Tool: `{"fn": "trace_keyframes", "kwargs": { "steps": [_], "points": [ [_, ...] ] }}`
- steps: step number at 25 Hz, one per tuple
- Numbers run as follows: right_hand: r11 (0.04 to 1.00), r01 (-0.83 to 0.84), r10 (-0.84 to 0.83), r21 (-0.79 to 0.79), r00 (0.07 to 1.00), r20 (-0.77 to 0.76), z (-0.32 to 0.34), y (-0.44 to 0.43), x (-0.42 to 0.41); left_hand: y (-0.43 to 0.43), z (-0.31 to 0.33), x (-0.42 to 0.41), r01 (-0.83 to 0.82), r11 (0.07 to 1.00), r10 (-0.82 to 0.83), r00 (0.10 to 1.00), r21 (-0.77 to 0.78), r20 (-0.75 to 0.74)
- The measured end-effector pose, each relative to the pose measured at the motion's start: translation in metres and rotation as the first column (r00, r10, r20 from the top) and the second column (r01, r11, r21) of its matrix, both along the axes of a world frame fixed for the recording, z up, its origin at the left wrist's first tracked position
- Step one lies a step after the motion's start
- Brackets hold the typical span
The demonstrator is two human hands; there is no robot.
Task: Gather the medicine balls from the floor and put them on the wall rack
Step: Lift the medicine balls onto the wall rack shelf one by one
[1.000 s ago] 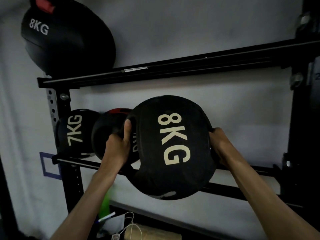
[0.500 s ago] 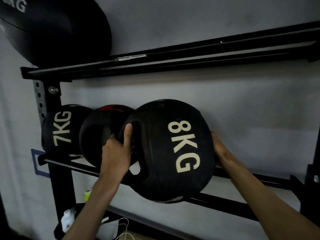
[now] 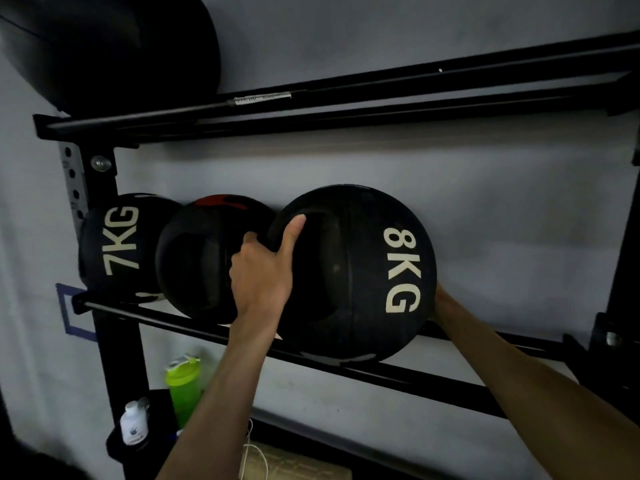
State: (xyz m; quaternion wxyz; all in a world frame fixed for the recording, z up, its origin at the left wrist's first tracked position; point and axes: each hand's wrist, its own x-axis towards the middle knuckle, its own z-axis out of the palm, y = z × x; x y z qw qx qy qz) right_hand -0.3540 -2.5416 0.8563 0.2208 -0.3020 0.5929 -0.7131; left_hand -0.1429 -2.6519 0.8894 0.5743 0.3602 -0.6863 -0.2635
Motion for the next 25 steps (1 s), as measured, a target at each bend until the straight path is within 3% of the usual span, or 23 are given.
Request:
{"fn": "trace_keyframes", "kwargs": {
  "steps": [4, 8, 11, 14, 16, 20, 25],
  "points": [
    [0.997, 0.081, -0.078, 0.011, 0.984, -0.163, -0.001, 0.014, -0.008, -0.001, 0.001, -0.007, 0.023, 0.998, -0.020, 0.999, 0.056, -0.039],
    [0.979, 0.051, -0.052, -0.197, 0.999, -0.003, 0.004, 0.037, 0.006, 0.002, 0.003, -0.012, 0.011, 0.997, -0.009, 1.000, 0.071, -0.026],
    [0.959, 0.024, -0.040, -0.283, 0.998, -0.052, 0.009, 0.043, 0.030, 0.005, 0.005, -0.015, 0.028, 0.999, -0.027, 0.999, 0.031, -0.032],
    [0.944, 0.207, -0.253, -0.257, 0.954, -0.158, 0.010, 0.035, 0.046, 0.008, 0.007, -0.017, 0.065, 0.998, -0.065, 0.997, -0.005, -0.029],
    [0.927, 0.274, -0.318, -0.254, 0.937, -0.149, 0.009, 0.030, 0.045, 0.011, 0.009, -0.022, 0.107, 0.994, -0.107, 0.994, 0.009, -0.038],
    [0.935, 0.299, -0.320, -0.190, 0.943, -0.090, 0.008, 0.021, 0.031, -0.006, 0.010, -0.042, 0.257, 0.964, -0.251, 0.964, 0.071, -0.082],
    [0.938, 0.318, -0.332, -0.137, 0.939, -0.093, -0.005, 0.024, 0.019, -0.009, 0.009, -0.062, 0.266, 0.961, -0.262, 0.963, 0.078, -0.059]
  ]
}}
